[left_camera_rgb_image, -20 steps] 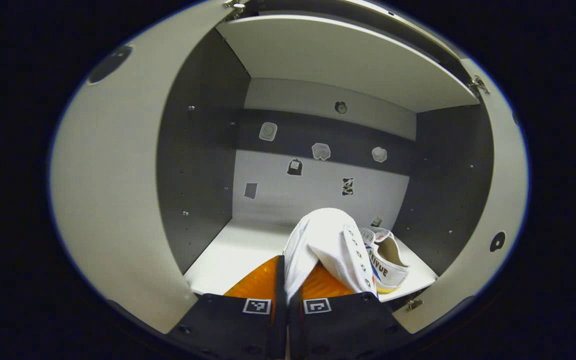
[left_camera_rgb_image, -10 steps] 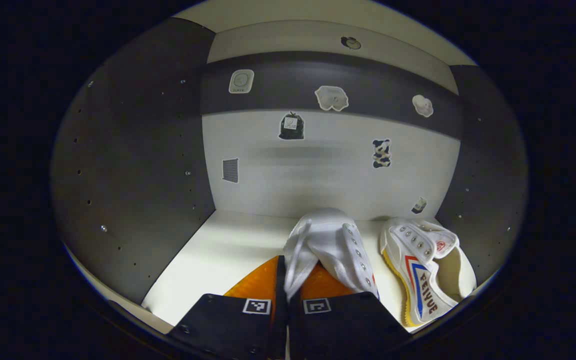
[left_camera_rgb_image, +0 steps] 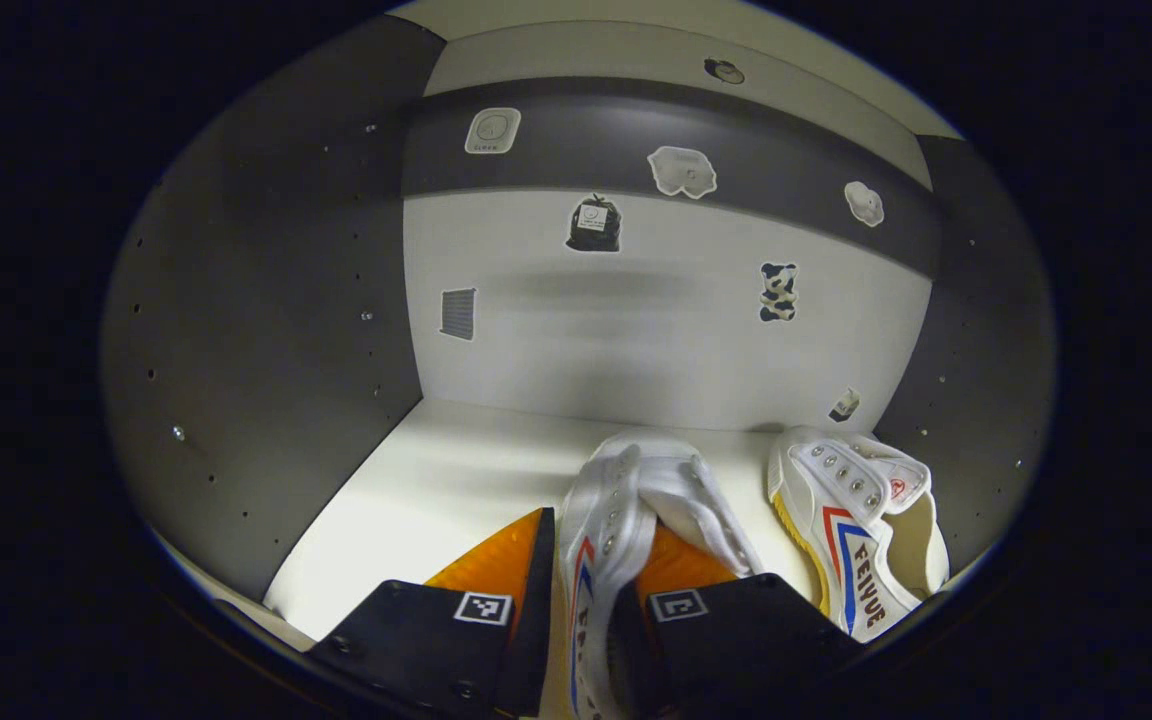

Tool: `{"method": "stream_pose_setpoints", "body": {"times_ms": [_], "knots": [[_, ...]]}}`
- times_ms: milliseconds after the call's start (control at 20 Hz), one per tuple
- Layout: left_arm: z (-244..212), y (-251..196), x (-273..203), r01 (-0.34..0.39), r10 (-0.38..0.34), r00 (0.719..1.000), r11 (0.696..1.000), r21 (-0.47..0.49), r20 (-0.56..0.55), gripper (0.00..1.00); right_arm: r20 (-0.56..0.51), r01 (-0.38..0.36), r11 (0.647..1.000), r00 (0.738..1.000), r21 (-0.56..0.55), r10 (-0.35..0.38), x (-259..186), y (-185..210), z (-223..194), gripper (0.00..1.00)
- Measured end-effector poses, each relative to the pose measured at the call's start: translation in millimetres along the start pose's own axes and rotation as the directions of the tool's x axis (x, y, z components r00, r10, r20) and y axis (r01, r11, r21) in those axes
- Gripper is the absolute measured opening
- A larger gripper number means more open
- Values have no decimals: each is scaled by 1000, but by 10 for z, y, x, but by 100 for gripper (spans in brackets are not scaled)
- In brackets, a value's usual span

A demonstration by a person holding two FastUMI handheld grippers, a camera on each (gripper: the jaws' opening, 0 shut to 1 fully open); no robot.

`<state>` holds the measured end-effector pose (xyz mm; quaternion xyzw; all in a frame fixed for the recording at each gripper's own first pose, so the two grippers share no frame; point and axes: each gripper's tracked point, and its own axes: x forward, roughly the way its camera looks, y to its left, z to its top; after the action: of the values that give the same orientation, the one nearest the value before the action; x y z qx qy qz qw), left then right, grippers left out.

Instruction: Grab one shoe with the right hand and put it into the shoe cabinet, grab the other shoe with the left hand and put it into the shoe cabinet; then close the right door with the right hand and the left door with the left hand.

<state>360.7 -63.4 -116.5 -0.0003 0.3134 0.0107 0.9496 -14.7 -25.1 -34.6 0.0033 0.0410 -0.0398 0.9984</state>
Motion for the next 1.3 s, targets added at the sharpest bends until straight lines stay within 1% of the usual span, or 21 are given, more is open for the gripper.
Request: {"method": "stream_pose_setpoints", "body": {"times_ms": [50, 150, 200, 300, 350, 500, 550, 600, 650, 700, 850, 900, 1000, 1100, 1150, 1200, 1300], "knots": [[22, -7, -22, 2, -2, 1000, 1000, 9, 3, 44, -1, 1, 1000, 1000, 0, -1, 9, -2, -3, 94], [50, -17, -91, 8, -8, 1000, 1000, 25, 12, 54, -2, 1, 1000, 1000, 8, -1, 7, -5, -12, 94], [54, 19, -138, -2, 2, 1000, 1000, 27, 19, 56, -5, -2, 1000, 1000, 13, 2, 16, -6, -21, 94], [61, 100, -260, -29, 29, 999, 999, 21, 39, 67, -12, -5, 1000, 1000, 22, 5, 24, -1, -48, 94], [66, 118, -338, -30, 29, 998, 999, 12, 56, 87, -12, -7, 1000, 1000, 24, 7, 32, 4, -49, 94], [68, 99, -682, 13, -14, 992, 1000, 13, 126, 99, -6, -16, 999, 1000, 29, 16, 49, 18, -26, 94], [127, 97, -840, 28, -31, 984, 999, 20, 173, 96, -4, -20, 999, 1000, 31, 20, 57, 28, -18, 94], [191, 82, -1010, 46, -51, 973, 999, 28, 224, 98, -3, -24, 999, 1000, 33, 24, 64, 39, -5, 94], [240, 76, -1209, 60, -68, 963, 998, 36, 261, 96, -1, -29, 999, 1000, 34, 29, 69, 57, -4, 94], [239, 64, -1405, 79, -88, 954, 996, 44, 286, 98, 0, -35, 999, 999, 33, 35, 68, 69, -3, 94], [264, 98, -1923, 126, -130, 925, 991, 35, 358, 96, 5, -52, 998, 999, 30, 52, 65, 119, 7, 94], [264, 131, -2092, 133, -136, 913, 991, 34, 384, 97, 6, -59, 998, 998, 32, 58, 60, 139, 10, 94], [212, 201, -2403, 137, -138, 891, 990, 33, 432, 97, 7, -73, 997, 997, 40, 73, 38, 185, 22, 94], [88, 285, -2709, 138, -133, 866, 990, 26, 483, 95, 14, -81, 996, 997, 46, 81, -1, 216, 55, 94], [-19, 332, -2824, 133, -129, 859, 991, 26, 496, 94, 18, -86, 995, 996, 48, 85, -22, 228, 70, 94], [-164, 379, -2938, 124, -122, 853, 992, 29, 507, 99, 21, -91, 995, 996, 49, 91, -50, 248, 85, 94], [-509, 498, -3106, 96, -97, 857, 995, 28, 506, 97, 24, -102, 994, 995, 43, 101, -106, 264, 104, 94]]}}
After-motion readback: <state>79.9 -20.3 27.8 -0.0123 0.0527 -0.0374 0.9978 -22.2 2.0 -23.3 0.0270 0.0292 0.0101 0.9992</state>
